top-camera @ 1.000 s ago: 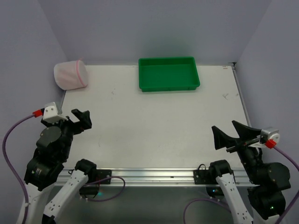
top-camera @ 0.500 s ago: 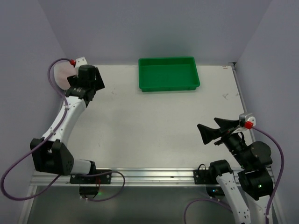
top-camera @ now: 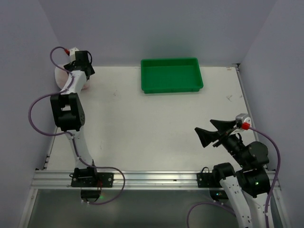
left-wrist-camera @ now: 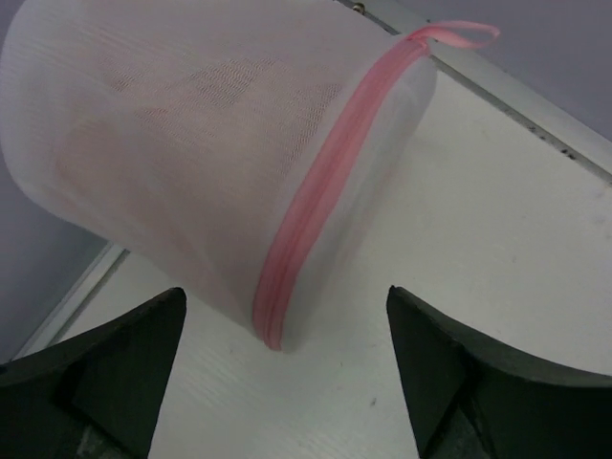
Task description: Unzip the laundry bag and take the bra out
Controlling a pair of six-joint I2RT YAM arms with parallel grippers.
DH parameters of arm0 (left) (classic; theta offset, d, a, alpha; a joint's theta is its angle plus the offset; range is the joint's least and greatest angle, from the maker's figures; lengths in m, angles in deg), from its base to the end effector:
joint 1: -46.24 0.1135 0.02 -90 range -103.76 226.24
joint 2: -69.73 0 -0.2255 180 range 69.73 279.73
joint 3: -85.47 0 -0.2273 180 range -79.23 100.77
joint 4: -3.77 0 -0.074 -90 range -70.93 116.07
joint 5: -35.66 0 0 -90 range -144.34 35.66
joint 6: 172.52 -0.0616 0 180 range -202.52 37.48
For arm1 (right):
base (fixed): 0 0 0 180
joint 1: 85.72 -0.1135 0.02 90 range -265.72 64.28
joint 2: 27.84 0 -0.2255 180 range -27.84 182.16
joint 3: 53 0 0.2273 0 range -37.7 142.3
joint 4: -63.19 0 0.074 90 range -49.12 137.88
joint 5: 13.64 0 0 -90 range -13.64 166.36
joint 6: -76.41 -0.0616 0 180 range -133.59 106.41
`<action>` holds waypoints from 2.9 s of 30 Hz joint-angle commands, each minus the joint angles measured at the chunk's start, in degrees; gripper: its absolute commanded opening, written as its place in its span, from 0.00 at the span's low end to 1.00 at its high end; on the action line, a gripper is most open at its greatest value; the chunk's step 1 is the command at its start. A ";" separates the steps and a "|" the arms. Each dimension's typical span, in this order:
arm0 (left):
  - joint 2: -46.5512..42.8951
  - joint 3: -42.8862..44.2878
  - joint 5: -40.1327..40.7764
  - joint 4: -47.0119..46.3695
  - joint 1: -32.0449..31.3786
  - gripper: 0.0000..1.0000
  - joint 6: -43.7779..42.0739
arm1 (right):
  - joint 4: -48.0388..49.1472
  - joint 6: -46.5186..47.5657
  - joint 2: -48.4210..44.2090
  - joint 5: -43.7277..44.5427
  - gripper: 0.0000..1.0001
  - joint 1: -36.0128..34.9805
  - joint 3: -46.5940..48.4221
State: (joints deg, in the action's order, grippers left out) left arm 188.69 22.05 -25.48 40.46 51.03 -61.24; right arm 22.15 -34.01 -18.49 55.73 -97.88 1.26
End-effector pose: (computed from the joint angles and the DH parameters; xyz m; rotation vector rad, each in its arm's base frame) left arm 0.4516 0.0677 0.2207 -0.7476 2.0517 0.4039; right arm 0.0832 0.0401 0.3195 -0.1861 1.5402 0.7230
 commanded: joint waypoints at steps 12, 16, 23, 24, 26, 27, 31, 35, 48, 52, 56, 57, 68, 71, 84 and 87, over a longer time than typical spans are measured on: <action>-1.77 4.30 -25.81 7.09 -3.99 0.00 -1.24 | 5.08 -1.72 0.67 -3.72 0.99 -0.14 -0.55; -16.79 -9.84 -41.75 2.73 -10.93 0.00 4.46 | 4.64 -2.16 0.76 -4.43 0.99 -0.05 0.68; -39.92 -40.31 -59.17 -14.16 -24.82 0.00 18.86 | 2.89 -7.87 6.12 -0.73 0.99 -0.14 1.64; -41.51 -43.32 -61.10 -16.70 -28.49 0.00 20.45 | 3.41 -8.14 7.52 -2.56 0.99 -0.05 1.65; -46.52 -51.47 -61.73 -25.93 -31.94 0.00 25.71 | 4.90 -8.31 8.41 -4.86 0.99 -0.14 1.12; -48.10 -54.57 -60.60 -28.57 -34.48 0.00 27.48 | 5.69 -8.84 8.85 -6.08 0.99 -0.14 0.77; -52.60 -68.47 -57.34 -40.87 -36.35 0.00 34.52 | 8.07 -10.07 10.16 -6.10 0.99 -0.14 -1.25; -51.55 -78.15 -56.20 -45.64 -36.18 0.03 36.99 | 9.64 -10.60 12.80 -6.80 0.99 -0.23 -3.44; -66.21 -70.53 -33.54 -12.44 -33.37 0.93 23.82 | 21.25 -15.69 30.87 2.86 0.86 -14.63 -9.25; -65.71 -59.30 -30.80 -3.74 -32.40 0.96 15.93 | 24.77 -17.28 39.95 4.62 0.80 -19.99 -7.24; -58.60 -50.40 -31.40 -2.67 -31.87 0.95 9.33 | 26.86 -18.33 47.07 7.61 0.75 -22.46 -4.87; -56.66 -48.56 -32.02 -2.67 -31.69 0.95 8.26 | 27.14 -18.86 48.21 7.96 0.73 -22.64 -4.42; -28.18 -32.98 -45.81 -11.28 -30.81 0.70 5.43 | 32.33 -23.26 54.98 10.08 0.70 -24.31 -4.60; -26.85 -34.64 -49.15 -11.63 -30.81 0.56 7.19 | 32.59 -23.26 56.74 10.08 0.70 -24.31 -3.98; -57.31 -71.01 -44.42 -18.21 -32.13 0.24 22.13 | 23.98 -8.42 68.69 10.26 0.68 -24.22 11.83; -63.99 -75.33 -44.95 -20.33 -33.80 0.26 27.58 | 22.05 -5.69 74.31 5.34 0.63 -24.31 18.33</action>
State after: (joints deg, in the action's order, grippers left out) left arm 129.98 -49.88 -70.00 24.83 18.58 -40.79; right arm 46.56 -45.44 52.43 65.02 -122.05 14.13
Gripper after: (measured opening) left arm 0.254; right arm 0.645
